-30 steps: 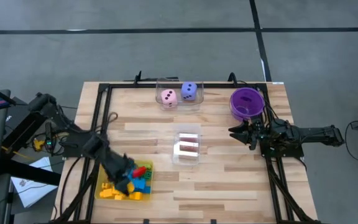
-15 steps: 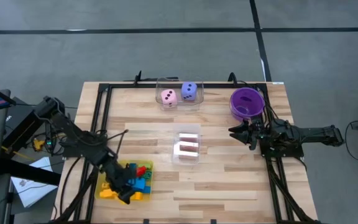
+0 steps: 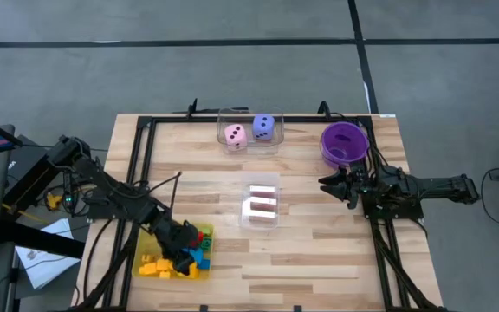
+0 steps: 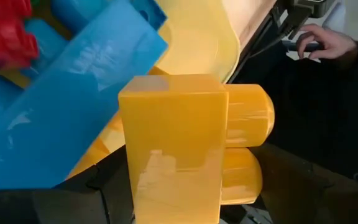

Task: Pick & Place Toys
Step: Put the yellow game piece into the yellow bin

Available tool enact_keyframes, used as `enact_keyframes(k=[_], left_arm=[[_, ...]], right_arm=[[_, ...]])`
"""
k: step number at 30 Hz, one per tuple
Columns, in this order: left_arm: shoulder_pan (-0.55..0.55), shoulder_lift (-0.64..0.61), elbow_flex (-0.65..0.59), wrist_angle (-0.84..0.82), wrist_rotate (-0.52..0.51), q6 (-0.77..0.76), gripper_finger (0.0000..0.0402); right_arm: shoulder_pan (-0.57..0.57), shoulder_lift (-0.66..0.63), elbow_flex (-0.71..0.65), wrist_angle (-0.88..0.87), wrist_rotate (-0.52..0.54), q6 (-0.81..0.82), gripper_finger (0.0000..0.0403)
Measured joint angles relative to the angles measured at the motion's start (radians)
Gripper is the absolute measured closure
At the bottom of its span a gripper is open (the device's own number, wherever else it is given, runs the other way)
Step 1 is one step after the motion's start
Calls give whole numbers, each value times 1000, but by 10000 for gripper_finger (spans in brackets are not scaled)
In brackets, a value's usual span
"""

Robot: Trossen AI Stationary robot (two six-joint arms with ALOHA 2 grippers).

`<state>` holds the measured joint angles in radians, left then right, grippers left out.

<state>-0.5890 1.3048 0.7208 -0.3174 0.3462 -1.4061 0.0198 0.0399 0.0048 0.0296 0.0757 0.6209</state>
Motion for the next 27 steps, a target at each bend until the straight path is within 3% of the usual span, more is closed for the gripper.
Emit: enact_keyframes(k=[17,27], left_arm=[[-22,0,0,-74,-71,245,135],[-22,0,0,-68,-93,250,122]], right_arm=[[0,0,0,0,0,0,219],[0,0,0,0,0,0,219]])
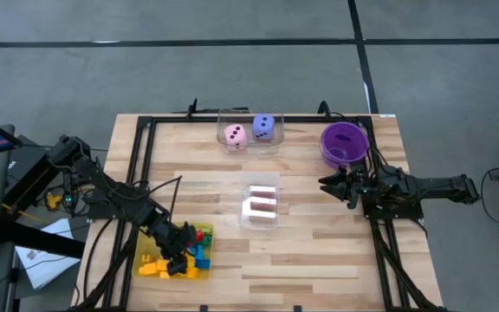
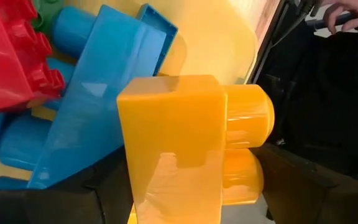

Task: Pick & Place Toys
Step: Put the yellow game piece into the yellow bin, then return to Home Position

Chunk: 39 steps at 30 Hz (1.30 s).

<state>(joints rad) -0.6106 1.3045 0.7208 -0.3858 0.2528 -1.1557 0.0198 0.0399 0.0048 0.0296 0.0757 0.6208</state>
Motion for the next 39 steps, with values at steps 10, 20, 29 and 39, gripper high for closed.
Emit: enact_keyframes(k=[10,20,29,39], left_arm=[[0,0,0,35,2,-38,77],[0,-15,0,35,6,-39,31],[2,-96,0,3,-20,-30,38],[6,-222,0,102,-327,160,72]], right_arm=[[0,0,0,0,0,0,219],[0,0,0,0,0,0,219],[0,0,0,0,0,0,219],[0,0,0,0,0,0,219]])
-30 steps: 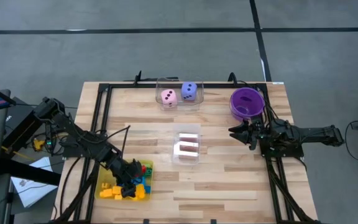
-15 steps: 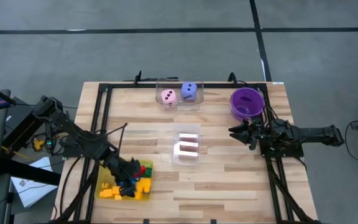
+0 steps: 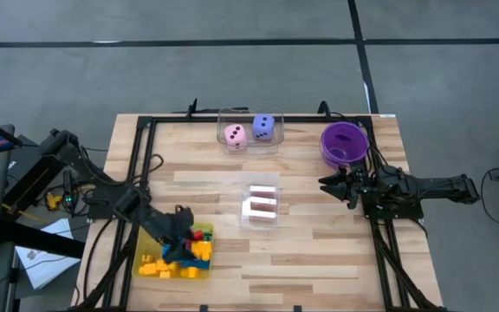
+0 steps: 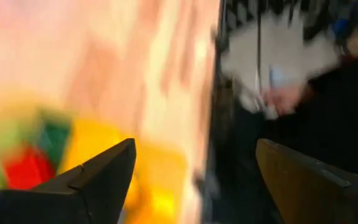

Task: Pick & Place Toys
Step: Return to Home Position

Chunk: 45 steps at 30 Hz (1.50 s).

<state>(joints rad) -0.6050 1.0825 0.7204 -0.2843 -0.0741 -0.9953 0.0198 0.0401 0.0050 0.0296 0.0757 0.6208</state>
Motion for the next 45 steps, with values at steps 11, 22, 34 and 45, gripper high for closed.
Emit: enact_keyframes(k=[11,22,34,45], left_arm=[[217,2,-45,261,-251,606,233],[556,-15,-243,652,206,929,398],[562,-374,-510,676,182,980,401],[562,-622,-714,654,150,1044,401]], right_arm=[[0,0,0,0,0,0,219],[0,0,0,0,0,0,219],[0,0,0,0,0,0,219],[0,0,0,0,2,0,219]])
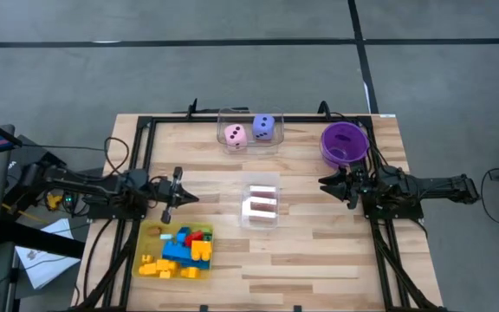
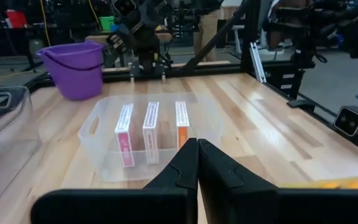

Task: Pick & Place Toys
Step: Return to Home Position

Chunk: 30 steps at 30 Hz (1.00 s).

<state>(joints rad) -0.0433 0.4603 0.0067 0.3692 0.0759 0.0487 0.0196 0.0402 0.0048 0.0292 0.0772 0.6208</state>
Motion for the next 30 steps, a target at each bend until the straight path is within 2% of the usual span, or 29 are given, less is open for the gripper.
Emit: enact_keyframes(k=[9,18,25,30], left_arm=[[0,-159,0,-213,0,8,401],[0,-329,1,-337,-30,51,401],[0,-349,1,-350,-93,107,401],[0,-349,1,-350,-96,110,401]], right_arm=[[0,0,0,0,1,0,219],[0,0,0,0,1,0,219],[0,0,0,0,1,0,219],[0,0,0,0,1,0,219]])
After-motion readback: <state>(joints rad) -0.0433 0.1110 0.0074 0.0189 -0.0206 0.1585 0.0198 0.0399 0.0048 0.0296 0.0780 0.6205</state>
